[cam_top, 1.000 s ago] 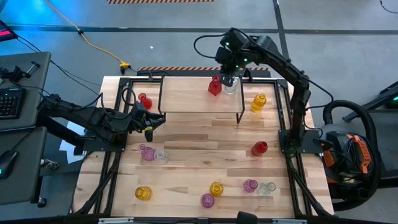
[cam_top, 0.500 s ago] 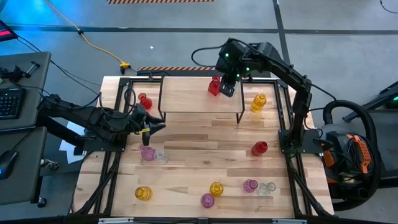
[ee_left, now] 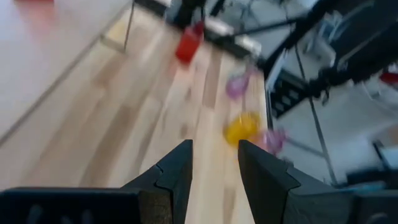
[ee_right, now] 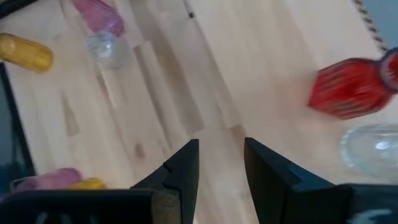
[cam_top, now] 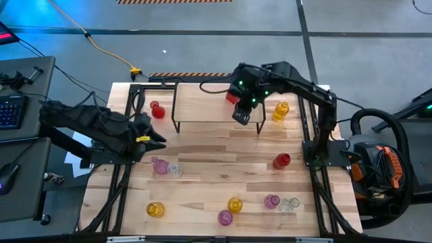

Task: Sort vases onto shelf
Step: Put the left pink vase on the shelf

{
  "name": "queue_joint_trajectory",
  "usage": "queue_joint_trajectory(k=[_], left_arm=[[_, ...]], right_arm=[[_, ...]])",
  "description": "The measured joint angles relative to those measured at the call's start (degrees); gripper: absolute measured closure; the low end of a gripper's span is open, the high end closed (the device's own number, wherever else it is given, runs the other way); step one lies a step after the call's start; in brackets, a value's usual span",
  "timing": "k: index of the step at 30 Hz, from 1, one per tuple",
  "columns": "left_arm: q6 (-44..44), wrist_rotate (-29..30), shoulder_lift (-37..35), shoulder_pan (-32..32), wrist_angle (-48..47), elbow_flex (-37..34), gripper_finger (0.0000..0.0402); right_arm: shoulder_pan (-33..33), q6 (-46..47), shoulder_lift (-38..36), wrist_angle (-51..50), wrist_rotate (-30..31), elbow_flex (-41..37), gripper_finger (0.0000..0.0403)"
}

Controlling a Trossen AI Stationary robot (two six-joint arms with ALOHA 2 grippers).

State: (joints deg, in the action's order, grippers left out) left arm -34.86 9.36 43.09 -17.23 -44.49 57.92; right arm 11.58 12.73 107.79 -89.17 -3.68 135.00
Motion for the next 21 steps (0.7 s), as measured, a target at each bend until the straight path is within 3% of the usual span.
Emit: queue_joint_trajectory(k=[5, 10, 15, 21], left_arm=[[-4.81, -4.18, 0.20, 0.00, -10.11, 3.92, 0.0282], [-11.02, -7.67, 0.41, 0.00, -13.83, 4.47, 0.0282], [-18.45, -7.97, 2.01, 0.00, -19.80, 4.47, 0.0282], [-19.03, -7.58, 4.97, 0.00, -27.26, 4.47, 0.0282]], right_arm=[[-3.32, 5.21, 0.00, 0.04, -0.79, -0.13, 0.0295], [-6.31, 9.51, 0.00, 0.00, -0.78, -0.17, 0.0295], [-8.17, 12.74, 0.00, 0.40, -0.72, -0.17, 0.0295], [-9.64, 14.47, 0.02, 0.68, 0.75, -0.17, 0.0295]])
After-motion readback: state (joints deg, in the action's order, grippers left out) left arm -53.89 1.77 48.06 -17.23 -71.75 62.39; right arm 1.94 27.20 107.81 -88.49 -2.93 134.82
